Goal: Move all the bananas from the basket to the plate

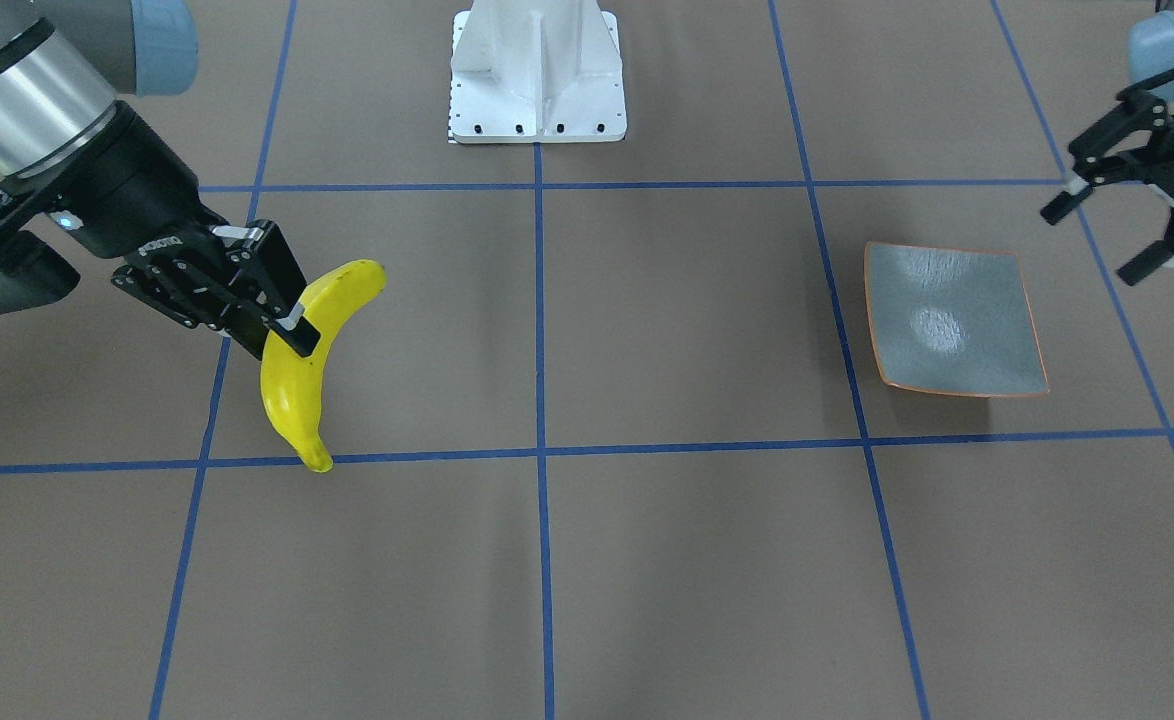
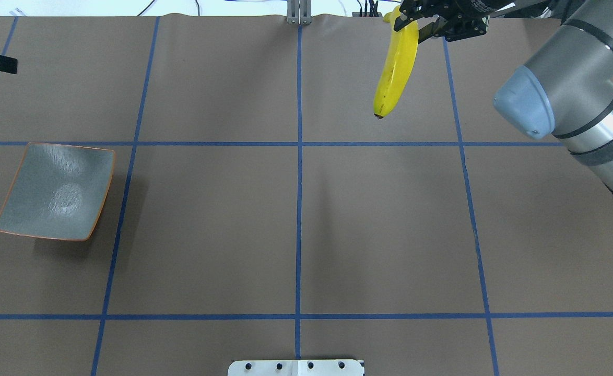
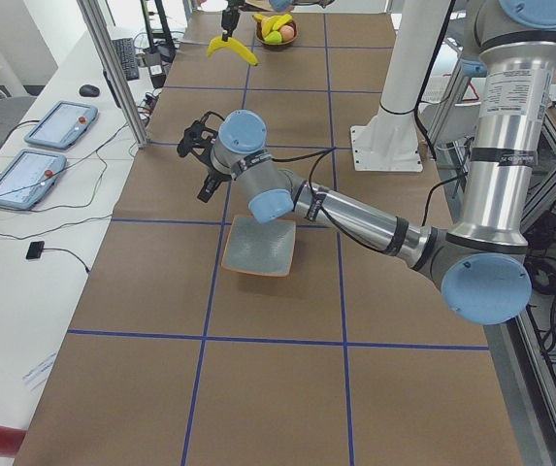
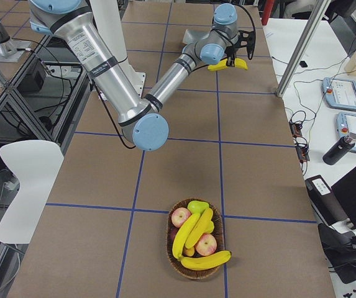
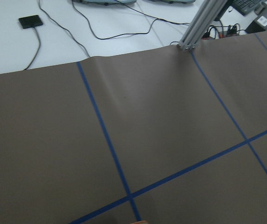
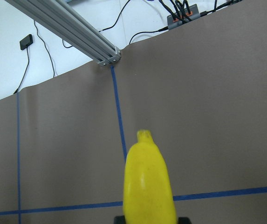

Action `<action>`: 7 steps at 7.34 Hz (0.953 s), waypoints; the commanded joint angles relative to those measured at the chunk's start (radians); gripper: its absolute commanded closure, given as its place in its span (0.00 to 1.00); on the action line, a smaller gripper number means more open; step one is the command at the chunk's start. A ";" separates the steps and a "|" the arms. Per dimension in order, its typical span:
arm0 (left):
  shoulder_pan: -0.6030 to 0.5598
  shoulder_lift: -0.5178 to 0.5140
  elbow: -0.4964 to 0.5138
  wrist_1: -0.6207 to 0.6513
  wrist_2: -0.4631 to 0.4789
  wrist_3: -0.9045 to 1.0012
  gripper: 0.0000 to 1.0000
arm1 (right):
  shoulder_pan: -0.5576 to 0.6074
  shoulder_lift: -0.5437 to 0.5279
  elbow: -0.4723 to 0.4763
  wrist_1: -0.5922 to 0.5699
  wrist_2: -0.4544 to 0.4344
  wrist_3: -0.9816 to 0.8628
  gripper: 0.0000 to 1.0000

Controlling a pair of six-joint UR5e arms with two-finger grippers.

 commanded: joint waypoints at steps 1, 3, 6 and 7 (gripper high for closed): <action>0.149 -0.177 0.001 -0.042 0.070 -0.277 0.00 | -0.041 0.065 -0.006 0.016 -0.036 0.074 1.00; 0.306 -0.285 0.001 -0.046 0.237 -0.401 0.00 | -0.072 0.085 -0.006 0.016 -0.062 0.088 1.00; 0.499 -0.349 0.003 -0.071 0.345 -0.426 0.00 | -0.113 0.134 -0.006 0.011 -0.071 0.131 1.00; 0.516 -0.363 0.003 -0.086 0.345 -0.426 0.00 | -0.127 0.138 -0.006 0.011 -0.071 0.131 1.00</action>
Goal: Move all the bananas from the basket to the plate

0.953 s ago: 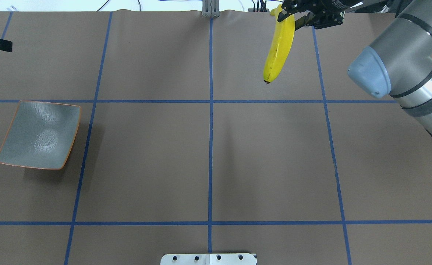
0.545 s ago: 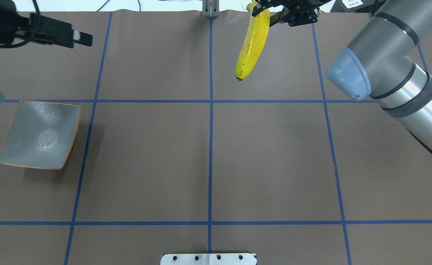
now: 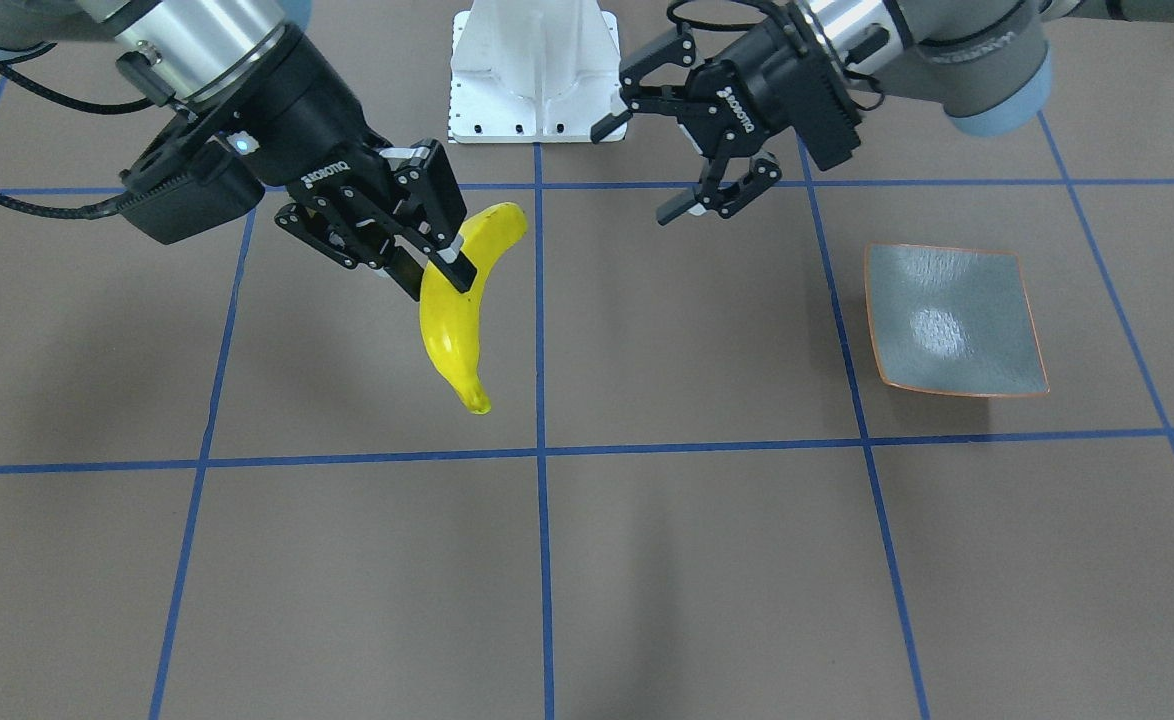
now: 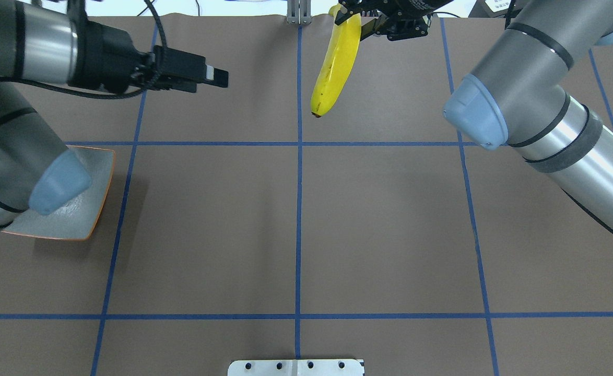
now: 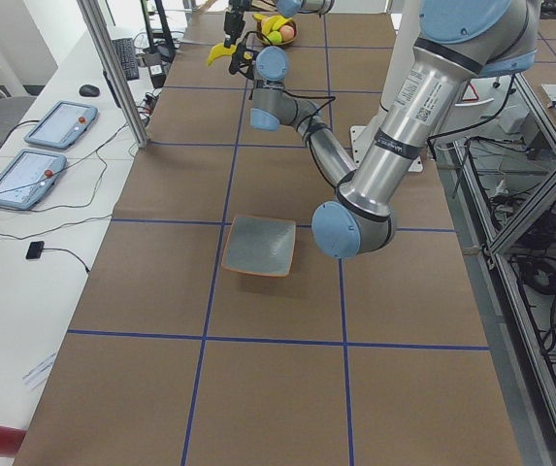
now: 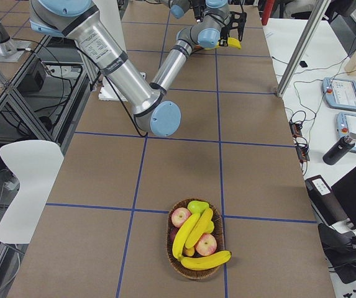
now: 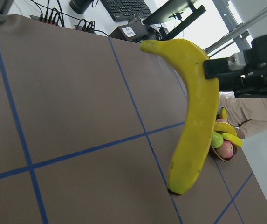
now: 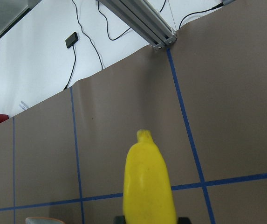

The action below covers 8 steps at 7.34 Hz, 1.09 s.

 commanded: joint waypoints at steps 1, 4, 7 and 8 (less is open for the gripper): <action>0.047 -0.032 0.000 -0.020 0.009 -0.003 0.00 | -0.035 0.010 0.003 -0.003 0.000 0.002 1.00; 0.048 -0.035 0.000 -0.022 0.010 -0.003 0.00 | -0.075 0.016 0.031 -0.003 0.000 0.008 1.00; 0.048 -0.041 0.003 -0.022 0.044 -0.003 0.00 | -0.084 0.015 0.045 -0.003 0.000 0.010 1.00; 0.047 -0.041 0.003 -0.023 0.044 -0.003 0.00 | -0.092 0.013 0.057 -0.004 0.000 0.011 1.00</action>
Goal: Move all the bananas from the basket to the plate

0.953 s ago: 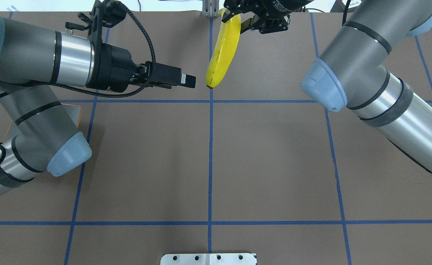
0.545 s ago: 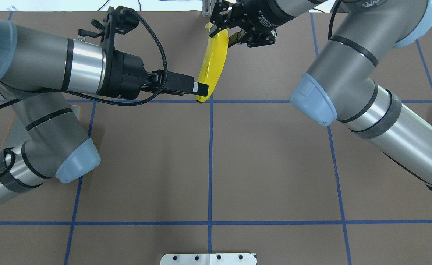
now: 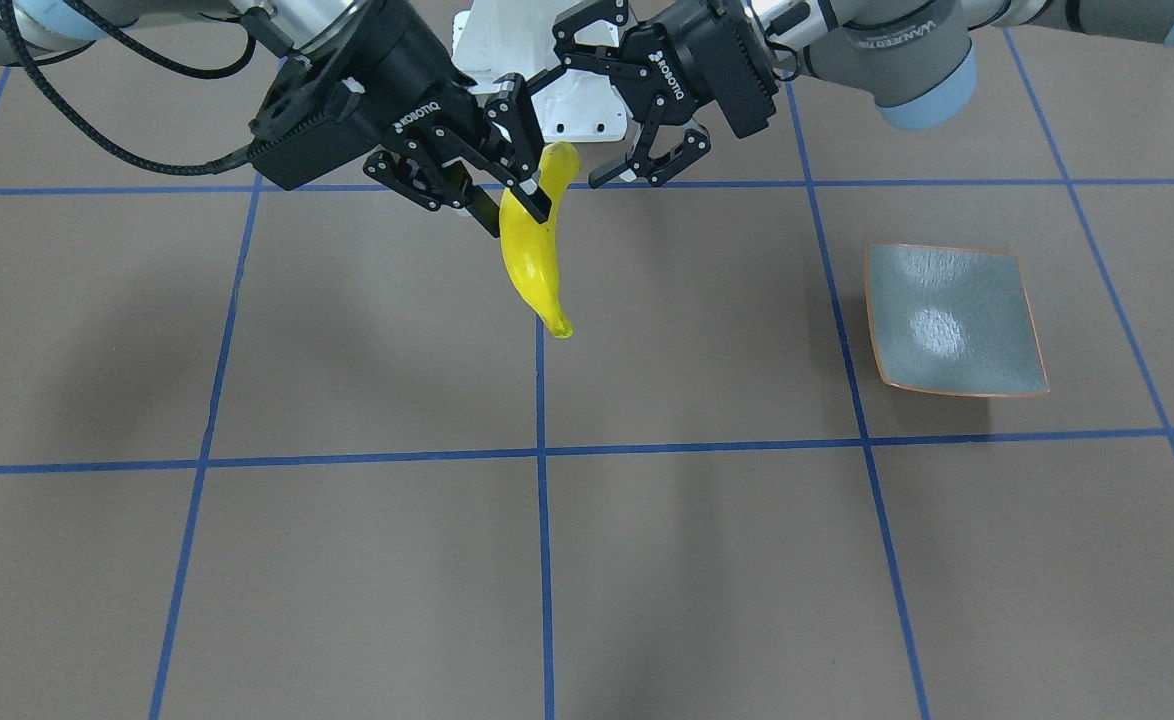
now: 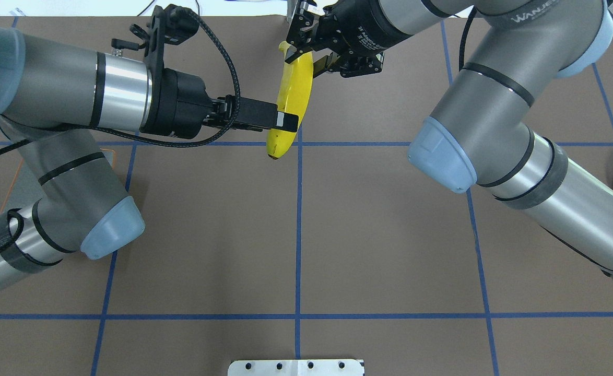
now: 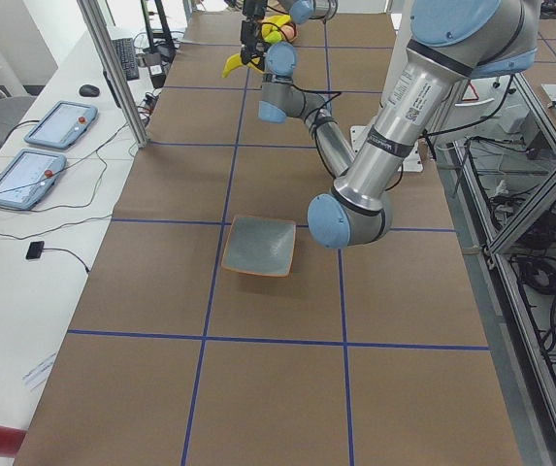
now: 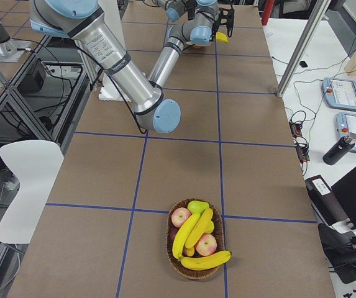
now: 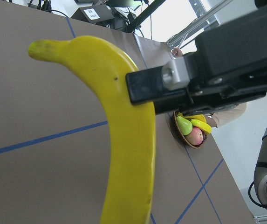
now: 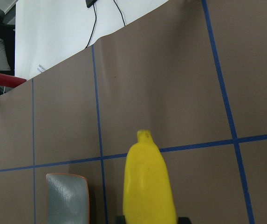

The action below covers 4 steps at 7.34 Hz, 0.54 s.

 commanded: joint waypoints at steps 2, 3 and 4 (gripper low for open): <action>0.001 -0.002 0.000 0.000 0.008 0.000 0.00 | -0.015 -0.001 0.023 -0.001 0.000 0.003 1.00; 0.005 -0.002 0.000 0.000 0.008 0.000 0.00 | -0.016 0.000 0.025 -0.001 0.000 0.003 1.00; 0.013 -0.007 0.000 0.000 0.008 0.000 0.03 | -0.019 0.000 0.027 0.000 0.000 0.003 1.00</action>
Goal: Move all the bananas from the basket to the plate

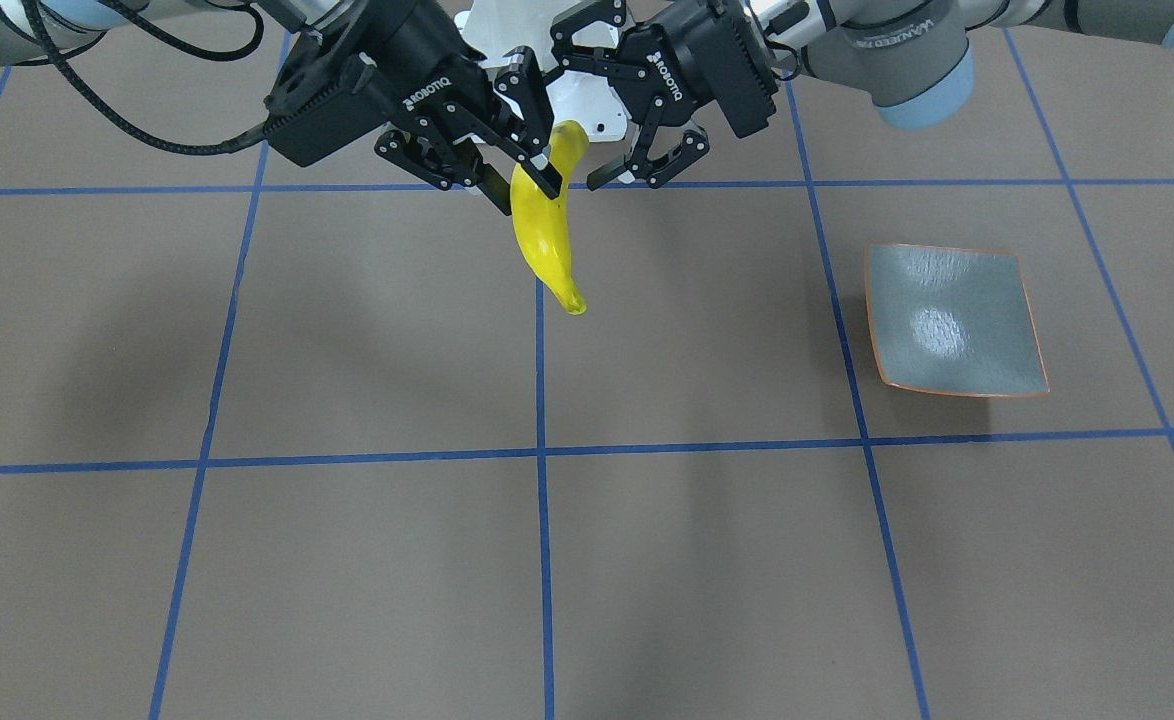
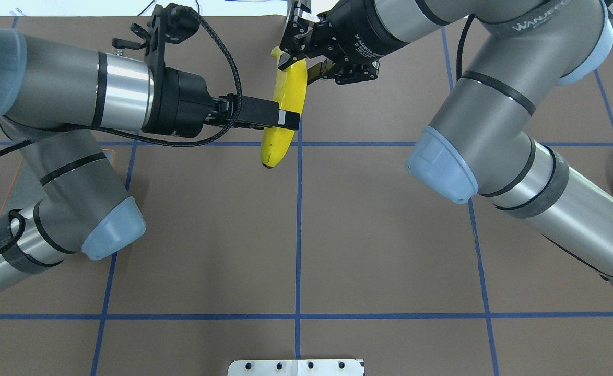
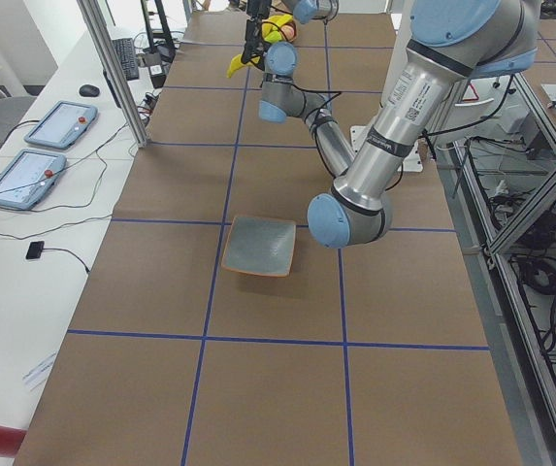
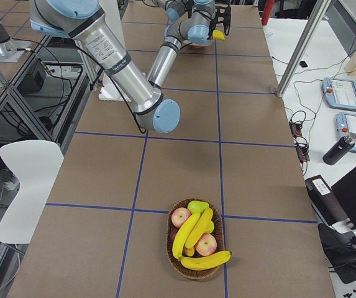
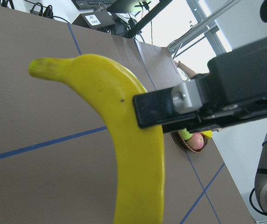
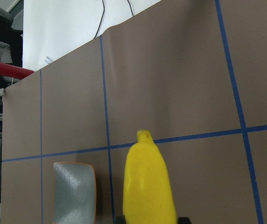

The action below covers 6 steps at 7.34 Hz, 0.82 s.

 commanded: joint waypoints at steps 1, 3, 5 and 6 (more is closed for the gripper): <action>0.012 -0.006 0.000 0.000 0.000 0.002 0.08 | -0.004 0.001 0.007 0.001 0.000 -0.001 1.00; 0.024 -0.013 0.001 0.000 0.000 0.002 0.26 | -0.004 0.002 0.009 0.003 0.000 -0.001 1.00; 0.024 -0.013 0.000 -0.002 0.000 0.003 0.93 | -0.005 0.002 0.013 0.003 0.002 -0.013 1.00; 0.024 -0.013 -0.002 -0.002 0.000 0.003 1.00 | -0.005 0.002 0.013 0.003 0.002 -0.020 0.97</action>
